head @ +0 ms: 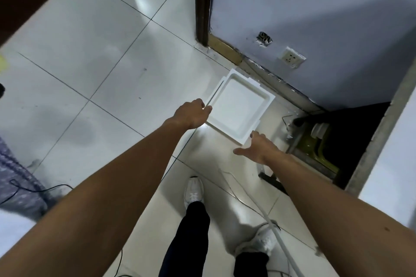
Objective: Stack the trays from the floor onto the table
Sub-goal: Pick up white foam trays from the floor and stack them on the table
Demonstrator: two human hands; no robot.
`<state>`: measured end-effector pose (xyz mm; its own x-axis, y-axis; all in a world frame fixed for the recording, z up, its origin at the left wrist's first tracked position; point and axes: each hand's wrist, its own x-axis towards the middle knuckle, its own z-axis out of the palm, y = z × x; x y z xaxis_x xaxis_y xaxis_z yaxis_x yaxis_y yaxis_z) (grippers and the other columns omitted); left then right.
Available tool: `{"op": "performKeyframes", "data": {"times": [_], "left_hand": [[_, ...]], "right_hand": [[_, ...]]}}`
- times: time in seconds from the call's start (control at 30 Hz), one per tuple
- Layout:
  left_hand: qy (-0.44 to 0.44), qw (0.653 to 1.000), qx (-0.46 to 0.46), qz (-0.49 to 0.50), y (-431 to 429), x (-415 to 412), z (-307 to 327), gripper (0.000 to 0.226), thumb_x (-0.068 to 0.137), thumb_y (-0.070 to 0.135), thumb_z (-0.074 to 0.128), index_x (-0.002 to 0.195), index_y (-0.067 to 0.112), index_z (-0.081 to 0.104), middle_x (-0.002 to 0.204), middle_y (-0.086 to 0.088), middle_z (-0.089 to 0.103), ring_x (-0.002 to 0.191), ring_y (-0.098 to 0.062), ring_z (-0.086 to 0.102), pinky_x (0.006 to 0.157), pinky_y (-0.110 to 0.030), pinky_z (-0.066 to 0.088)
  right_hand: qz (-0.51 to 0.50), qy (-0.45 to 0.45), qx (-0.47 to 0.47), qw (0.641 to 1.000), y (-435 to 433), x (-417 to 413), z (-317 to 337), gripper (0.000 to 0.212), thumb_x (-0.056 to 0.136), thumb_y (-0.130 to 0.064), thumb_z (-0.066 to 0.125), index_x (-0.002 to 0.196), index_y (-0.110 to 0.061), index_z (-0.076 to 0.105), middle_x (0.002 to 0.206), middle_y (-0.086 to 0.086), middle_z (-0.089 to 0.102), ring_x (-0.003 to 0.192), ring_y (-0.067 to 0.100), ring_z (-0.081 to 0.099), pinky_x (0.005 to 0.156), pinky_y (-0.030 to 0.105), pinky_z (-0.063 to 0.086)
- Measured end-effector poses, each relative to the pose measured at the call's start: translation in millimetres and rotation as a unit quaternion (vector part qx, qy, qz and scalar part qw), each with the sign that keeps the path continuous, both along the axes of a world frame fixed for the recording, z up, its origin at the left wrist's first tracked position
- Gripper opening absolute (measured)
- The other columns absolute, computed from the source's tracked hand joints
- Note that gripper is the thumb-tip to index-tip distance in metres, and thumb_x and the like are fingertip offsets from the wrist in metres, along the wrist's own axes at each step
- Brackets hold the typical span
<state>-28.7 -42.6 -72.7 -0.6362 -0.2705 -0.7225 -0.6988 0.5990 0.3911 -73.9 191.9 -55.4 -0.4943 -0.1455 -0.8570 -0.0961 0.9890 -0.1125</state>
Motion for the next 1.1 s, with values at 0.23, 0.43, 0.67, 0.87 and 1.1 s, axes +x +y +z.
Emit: {"op": "performKeyframes", "data": {"times": [0.23, 0.43, 0.67, 0.87, 1.1], "left_hand": [[0.012, 1.000, 0.009, 0.012, -3, -32, -77, 0.053, 0.102, 0.047, 0.034, 0.141, 0.014, 0.048, 0.144, -0.008, 0.053, 0.130, -0.030, 0.048, 0.103, -0.038, 0.036], [-0.012, 1.000, 0.006, 0.012, -1, -54, -145, 0.061, 0.096, 0.052, 0.024, 0.134, 0.014, 0.052, 0.137, -0.009, 0.056, 0.124, -0.035, 0.052, 0.098, -0.038, 0.040], [-0.001, 0.999, 0.020, 0.028, -1, -75, -203, 0.049, 0.104, 0.036, 0.032, 0.141, 0.007, 0.046, 0.144, -0.015, 0.050, 0.129, -0.036, 0.047, 0.104, -0.038, 0.035], [-0.017, 1.000, 0.019, -0.010, -2, -77, -256, 0.063, 0.101, 0.044, 0.044, 0.151, 0.008, 0.032, 0.151, -0.015, 0.044, 0.136, -0.033, 0.043, 0.107, -0.037, 0.034], [-0.024, 0.999, 0.038, -0.024, 19, -80, -290, 0.110, 0.074, 0.060, 0.075, 0.154, 0.007, 0.022, 0.150, -0.013, 0.038, 0.137, -0.029, 0.041, 0.106, -0.038, 0.040]], "right_hand": [[0.040, -0.003, 0.013, 0.999, 4, -23, -66, 0.111, 0.076, -0.070, 0.070, 0.155, -0.010, 0.021, 0.156, 0.010, 0.032, 0.140, 0.030, 0.038, 0.110, 0.043, 0.038], [0.008, -0.019, 0.031, 0.999, 12, -38, -133, 0.115, 0.080, -0.073, 0.064, 0.160, -0.011, 0.008, 0.166, 0.006, 0.016, 0.149, 0.027, 0.027, 0.118, 0.044, 0.029], [-0.089, -0.012, 0.025, 0.996, 18, -55, -218, 0.082, 0.099, -0.049, 0.048, 0.159, -0.008, 0.009, 0.164, 0.010, 0.022, 0.145, 0.031, 0.034, 0.112, 0.037, 0.031], [-0.197, -0.027, 0.003, 0.980, 27, -53, -275, 0.080, 0.092, -0.039, 0.054, 0.155, -0.007, 0.017, 0.155, 0.012, 0.035, 0.133, 0.032, 0.046, 0.108, 0.038, 0.040], [-0.276, 0.001, -0.015, 0.961, 30, -72, -308, 0.078, 0.094, -0.034, 0.059, 0.154, -0.006, 0.017, 0.153, 0.014, 0.037, 0.133, 0.031, 0.045, 0.102, 0.032, 0.038]]}}
